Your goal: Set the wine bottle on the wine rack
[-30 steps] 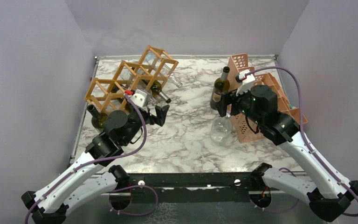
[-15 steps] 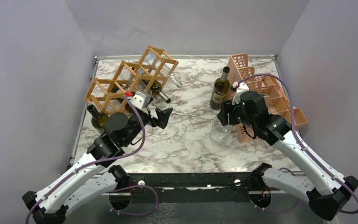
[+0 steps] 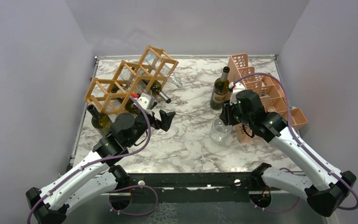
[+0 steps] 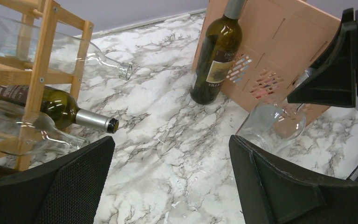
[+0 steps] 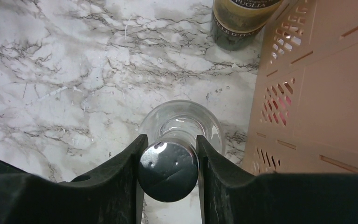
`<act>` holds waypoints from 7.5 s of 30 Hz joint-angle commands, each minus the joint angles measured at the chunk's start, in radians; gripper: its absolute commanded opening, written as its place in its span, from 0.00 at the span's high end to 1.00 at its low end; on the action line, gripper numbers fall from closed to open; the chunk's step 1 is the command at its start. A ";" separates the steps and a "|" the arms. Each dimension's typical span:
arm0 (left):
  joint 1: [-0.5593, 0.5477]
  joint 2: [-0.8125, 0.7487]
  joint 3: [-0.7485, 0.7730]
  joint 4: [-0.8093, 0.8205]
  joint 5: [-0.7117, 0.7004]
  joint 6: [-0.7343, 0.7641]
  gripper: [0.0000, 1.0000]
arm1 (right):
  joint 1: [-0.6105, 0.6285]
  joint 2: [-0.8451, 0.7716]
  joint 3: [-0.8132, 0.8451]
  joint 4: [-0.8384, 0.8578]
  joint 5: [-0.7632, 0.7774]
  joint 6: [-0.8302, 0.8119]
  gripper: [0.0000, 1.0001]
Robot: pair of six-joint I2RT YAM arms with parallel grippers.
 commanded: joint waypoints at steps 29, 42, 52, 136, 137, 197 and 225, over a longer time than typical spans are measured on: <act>-0.002 0.113 -0.024 0.022 -0.133 -0.108 0.01 | 0.043 0.413 0.218 0.626 -0.318 0.154 0.99; 0.032 0.314 0.012 0.052 0.014 -0.148 0.01 | 0.046 0.097 -0.297 0.681 -0.242 0.189 0.99; 0.087 0.419 0.035 0.103 0.080 -0.196 0.01 | 0.047 -0.014 -0.337 0.434 -0.395 0.217 0.99; 0.197 0.678 0.014 0.198 0.275 -0.168 0.23 | 0.163 0.454 -0.422 0.924 -0.285 0.007 0.99; 0.199 0.661 0.018 0.189 0.262 -0.167 0.21 | 0.162 0.433 -0.427 0.940 -0.296 0.007 0.99; 0.208 -0.114 0.534 -0.152 -0.120 0.219 0.04 | 0.310 0.736 0.364 1.417 -0.394 0.135 0.99; 0.209 -0.175 0.537 -0.227 -0.204 0.211 0.04 | 0.403 1.268 1.216 0.657 -0.108 0.001 0.91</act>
